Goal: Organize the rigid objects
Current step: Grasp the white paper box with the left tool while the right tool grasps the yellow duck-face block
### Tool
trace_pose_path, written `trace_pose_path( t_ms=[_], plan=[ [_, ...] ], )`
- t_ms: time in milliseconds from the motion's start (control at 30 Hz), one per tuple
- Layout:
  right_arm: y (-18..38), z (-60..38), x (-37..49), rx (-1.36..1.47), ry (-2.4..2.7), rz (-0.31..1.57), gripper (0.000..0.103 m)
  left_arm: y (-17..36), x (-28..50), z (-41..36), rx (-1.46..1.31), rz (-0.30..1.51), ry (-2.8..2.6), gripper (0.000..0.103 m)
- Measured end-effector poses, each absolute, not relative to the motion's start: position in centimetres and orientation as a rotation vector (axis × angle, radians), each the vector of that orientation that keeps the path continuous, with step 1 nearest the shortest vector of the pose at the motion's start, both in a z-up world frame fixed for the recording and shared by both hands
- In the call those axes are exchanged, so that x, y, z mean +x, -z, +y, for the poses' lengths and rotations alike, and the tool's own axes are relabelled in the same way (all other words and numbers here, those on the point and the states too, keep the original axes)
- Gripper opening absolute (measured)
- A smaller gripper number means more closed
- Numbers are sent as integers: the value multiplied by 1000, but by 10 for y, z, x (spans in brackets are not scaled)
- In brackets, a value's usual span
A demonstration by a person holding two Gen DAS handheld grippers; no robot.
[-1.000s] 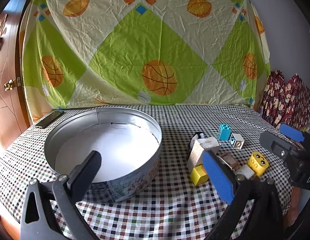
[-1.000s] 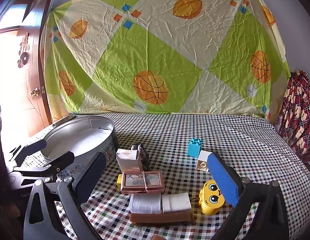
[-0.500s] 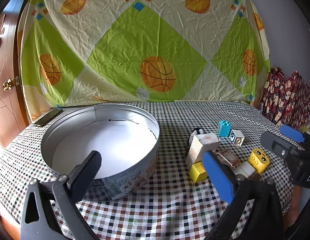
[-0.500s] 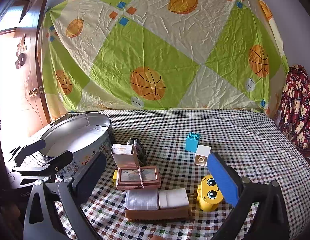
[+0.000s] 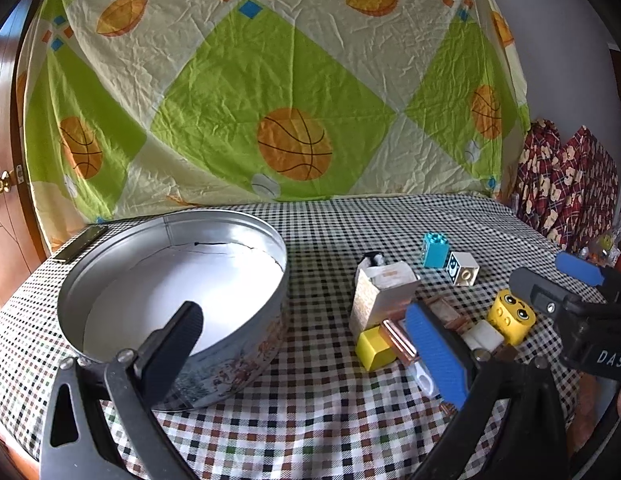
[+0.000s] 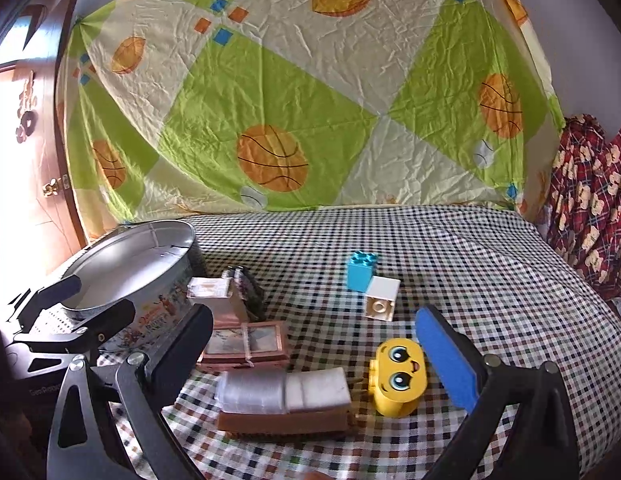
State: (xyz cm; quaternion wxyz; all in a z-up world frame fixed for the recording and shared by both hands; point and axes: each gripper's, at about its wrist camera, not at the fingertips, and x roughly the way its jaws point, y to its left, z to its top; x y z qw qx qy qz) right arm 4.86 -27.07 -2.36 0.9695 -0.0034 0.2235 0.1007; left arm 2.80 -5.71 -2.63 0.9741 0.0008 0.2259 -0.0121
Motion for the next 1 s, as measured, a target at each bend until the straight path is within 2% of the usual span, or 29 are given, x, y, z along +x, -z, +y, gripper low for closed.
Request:
trace_pose_path(
  t_ms=[467,600,700,767,1000],
  plan=[
    [55,-317,88,-10,-26,595,102,46,87,-115,53,596,127,102],
    [62,-320,95,-4,-23,642,101,50,96,-120,65,621,132,97],
    [66,-318,102,-19,-26,683,95,53,103,-119,62,638,138,90],
    [71,-319,108,-13,-29,713,82,55,108,-118,54,649,147,84],
    [84,-310,119,-59,-59,804,69,57,117,-116,29,664,167,83]
  ],
)
